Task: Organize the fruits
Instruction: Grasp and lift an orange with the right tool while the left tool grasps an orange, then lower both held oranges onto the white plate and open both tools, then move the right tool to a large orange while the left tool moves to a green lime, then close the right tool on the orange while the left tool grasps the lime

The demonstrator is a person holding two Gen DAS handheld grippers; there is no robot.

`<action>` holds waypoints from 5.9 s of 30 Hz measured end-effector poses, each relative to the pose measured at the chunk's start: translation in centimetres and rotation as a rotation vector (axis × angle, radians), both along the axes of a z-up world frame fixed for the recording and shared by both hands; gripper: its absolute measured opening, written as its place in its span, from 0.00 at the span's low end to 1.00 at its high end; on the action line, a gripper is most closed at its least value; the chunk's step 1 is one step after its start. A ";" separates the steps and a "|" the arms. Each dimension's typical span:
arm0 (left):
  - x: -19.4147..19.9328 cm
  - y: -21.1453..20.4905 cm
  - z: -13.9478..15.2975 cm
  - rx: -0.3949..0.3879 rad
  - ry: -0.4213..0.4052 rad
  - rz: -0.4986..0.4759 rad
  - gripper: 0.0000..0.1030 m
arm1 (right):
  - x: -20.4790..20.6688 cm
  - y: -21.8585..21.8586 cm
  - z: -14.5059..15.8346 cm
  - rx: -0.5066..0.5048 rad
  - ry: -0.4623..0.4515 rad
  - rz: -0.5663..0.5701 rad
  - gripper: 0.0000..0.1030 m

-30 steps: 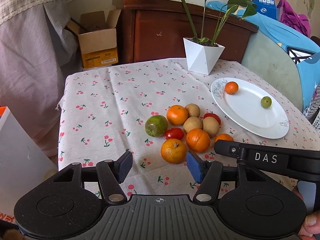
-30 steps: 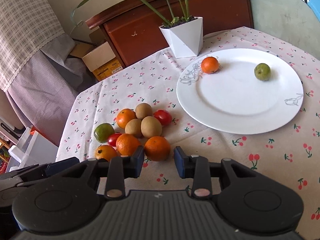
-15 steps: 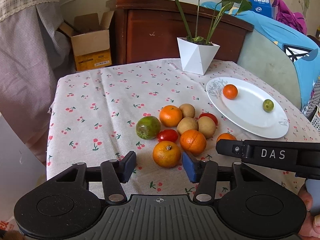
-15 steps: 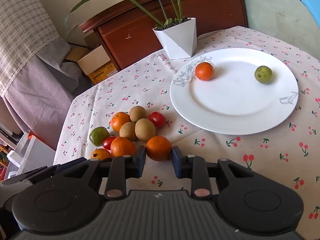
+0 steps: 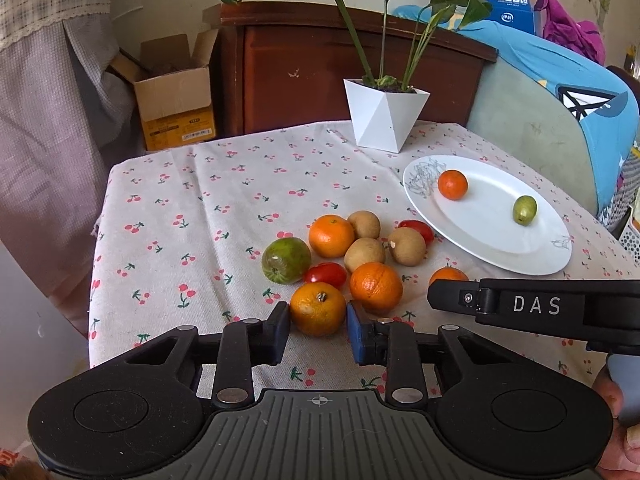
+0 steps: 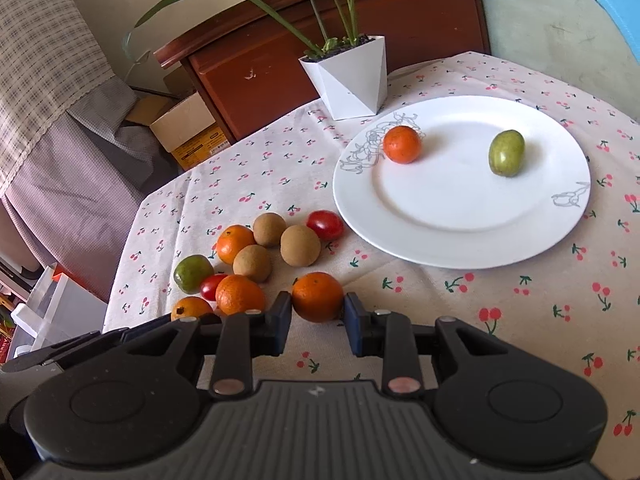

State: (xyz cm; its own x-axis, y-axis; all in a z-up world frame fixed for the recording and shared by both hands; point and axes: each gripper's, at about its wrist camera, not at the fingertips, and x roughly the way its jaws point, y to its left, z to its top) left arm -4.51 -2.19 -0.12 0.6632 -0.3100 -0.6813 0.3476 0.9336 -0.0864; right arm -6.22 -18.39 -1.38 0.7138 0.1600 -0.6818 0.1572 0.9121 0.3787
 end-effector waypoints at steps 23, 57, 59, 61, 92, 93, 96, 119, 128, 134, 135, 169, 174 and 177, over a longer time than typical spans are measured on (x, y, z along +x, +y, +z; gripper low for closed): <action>0.1 -2.4 3.8 -0.124 -0.035 0.001 0.27 | -1.8 -3.7 3.2 0.014 -0.084 -0.136 0.27; 5.0 -10.9 1.5 -0.178 0.071 -0.078 0.35 | -2.0 -9.7 1.3 0.100 -0.037 -0.390 0.30; 4.9 -10.7 1.8 -0.176 0.060 -0.074 0.38 | -2.1 -9.7 1.5 0.094 -0.044 -0.395 0.30; 4.8 -10.6 2.1 -0.171 0.054 -0.072 0.45 | -2.1 -9.7 1.7 0.089 -0.048 -0.393 0.30; 2.9 -5.1 3.7 -0.066 0.045 0.054 0.72 | -1.3 -5.7 2.3 0.052 -0.034 -0.212 0.32; 2.9 -4.8 3.7 -0.066 0.047 0.056 0.72 | -1.3 -5.4 2.3 0.044 -0.034 -0.202 0.32; 2.8 -3.9 3.7 -0.066 0.049 0.070 0.72 | -1.2 -4.7 2.3 0.033 -0.038 -0.168 0.32; 4.5 4.4 1.7 -0.077 0.094 0.292 0.70 | 0.5 0.7 1.0 0.048 -0.018 0.044 0.35; 4.6 4.8 1.2 -0.091 0.103 0.284 0.70 | 1.2 3.1 0.5 0.001 -0.029 0.113 0.40; 4.6 4.7 0.9 -0.116 0.095 0.264 0.70 | 1.5 4.1 0.0 -0.032 -0.051 0.140 0.29; 4.6 4.7 0.9 -0.124 0.091 0.259 0.70 | 1.4 4.2 0.0 -0.041 -0.055 0.142 0.29; 5.1 1.7 -0.3 -0.120 0.031 0.158 0.26 | 1.1 3.0 0.0 -0.018 -0.048 0.086 0.28; 5.0 2.1 0.7 -0.141 0.016 0.183 0.26 | 1.0 2.4 0.2 -0.011 -0.051 0.058 0.28; 4.9 2.2 1.5 -0.163 -0.003 0.188 0.26 | 0.8 1.8 0.7 -0.004 -0.066 0.042 0.28</action>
State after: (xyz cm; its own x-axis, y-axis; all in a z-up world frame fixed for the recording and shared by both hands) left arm 0.36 -0.01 1.40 0.7216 -0.2865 -0.6303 0.1692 0.9557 -0.2408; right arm -5.39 -16.55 -0.65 0.7500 0.1876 -0.6343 0.0940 0.9190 0.3829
